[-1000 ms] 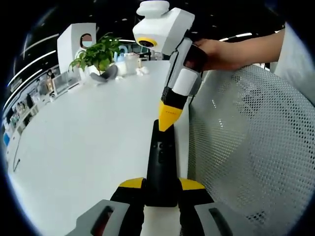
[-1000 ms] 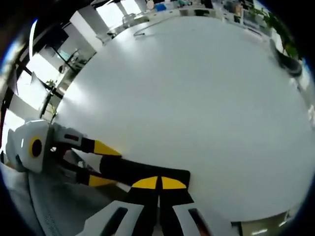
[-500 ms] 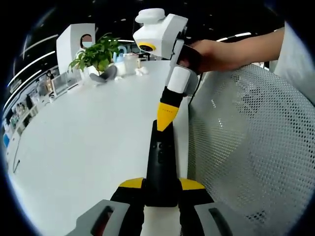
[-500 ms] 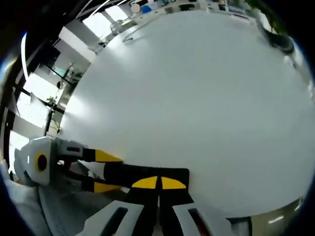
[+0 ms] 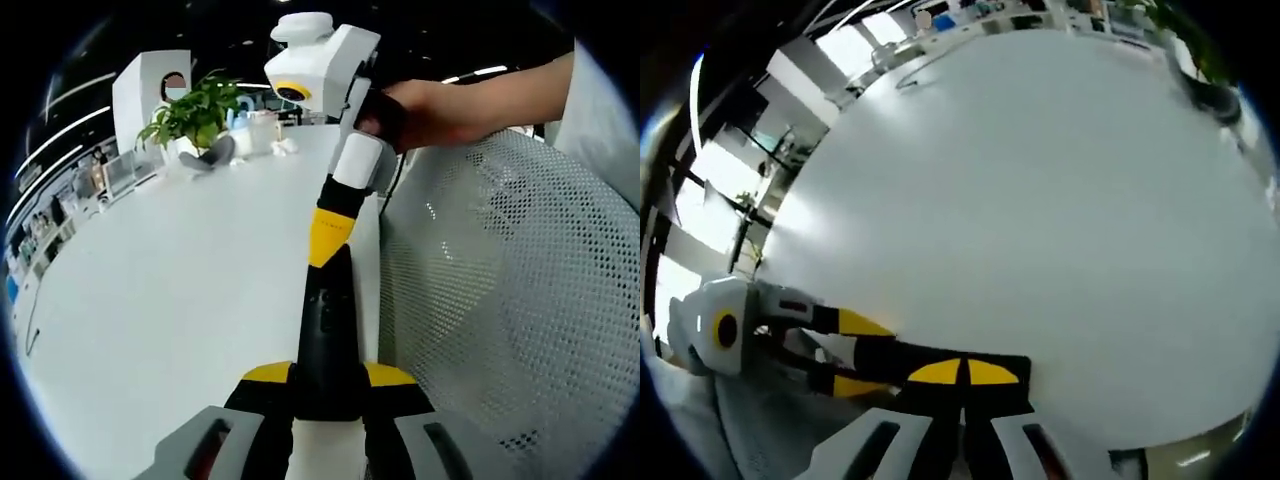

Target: Press the specified remote control buttons in sequence, fully releasing each button before pressing the next.

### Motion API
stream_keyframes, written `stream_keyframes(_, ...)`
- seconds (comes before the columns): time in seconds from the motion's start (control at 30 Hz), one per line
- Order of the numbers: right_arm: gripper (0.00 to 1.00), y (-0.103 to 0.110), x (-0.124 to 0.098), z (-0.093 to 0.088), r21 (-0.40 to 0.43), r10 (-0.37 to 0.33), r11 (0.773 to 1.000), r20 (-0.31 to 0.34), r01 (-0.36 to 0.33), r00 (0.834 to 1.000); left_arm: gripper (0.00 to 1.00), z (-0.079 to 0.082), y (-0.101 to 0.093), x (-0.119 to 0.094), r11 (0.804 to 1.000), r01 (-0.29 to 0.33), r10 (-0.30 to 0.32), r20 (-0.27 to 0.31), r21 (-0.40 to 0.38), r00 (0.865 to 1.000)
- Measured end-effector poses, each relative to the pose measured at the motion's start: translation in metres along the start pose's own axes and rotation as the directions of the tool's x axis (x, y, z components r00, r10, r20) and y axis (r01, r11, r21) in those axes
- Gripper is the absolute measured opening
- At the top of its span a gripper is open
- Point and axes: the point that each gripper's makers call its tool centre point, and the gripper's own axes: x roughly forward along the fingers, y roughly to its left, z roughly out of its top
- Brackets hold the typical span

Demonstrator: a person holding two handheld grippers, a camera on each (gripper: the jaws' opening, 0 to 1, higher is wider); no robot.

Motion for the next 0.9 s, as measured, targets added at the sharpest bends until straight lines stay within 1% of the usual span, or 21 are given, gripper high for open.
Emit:
stream_keyframes(0.17,0.0,0.0029,0.0029,-0.001,-0.024,0.012,1.0,-0.008,-0.012,1.0,0.25,0.0005,-0.0003,0.0004,1.0,0.002,-0.002,0.0,0.0,1.0)
stream_keyframes(0.27,0.0,0.0011,0.0058,-0.0051,-0.032,-0.003,0.999,-0.032,0.002,0.999,0.25,0.0005,-0.0003,0.0003,1.0,0.001,-0.001,0.0,-0.002,1.0)
stream_keyframes(0.47,0.0,0.0004,0.0058,-0.0045,-0.037,-0.004,0.999,-0.025,0.003,1.0,0.25,0.0005,-0.0004,0.0004,1.0,0.003,-0.003,0.0,-0.005,1.0)
stream_keyframes(0.6,0.0,-0.0001,0.006,-0.0045,-0.024,0.0,1.0,-0.019,0.0,1.0,0.25,0.0007,-0.0004,0.0003,1.0,0.004,-0.004,0.002,-0.004,1.0)
stream_keyframes(0.67,0.0,0.0002,0.0063,-0.0043,-0.044,-0.001,0.999,-0.016,0.001,1.0,0.25,0.0007,-0.0002,0.0004,1.0,0.004,-0.004,0.004,-0.005,1.0)
stream_keyframes(0.8,0.0,0.0,0.007,-0.0039,-0.059,-0.008,0.998,-0.013,0.007,1.0,0.25,0.0008,0.0001,0.0005,1.0,0.005,-0.005,0.006,-0.004,1.0)
stream_keyframes(0.9,0.0,0.0016,0.0071,-0.0042,-0.093,-0.022,0.995,-0.01,0.021,1.0,0.25,0.0008,0.0,0.0006,1.0,0.007,-0.007,0.006,-0.002,1.0)
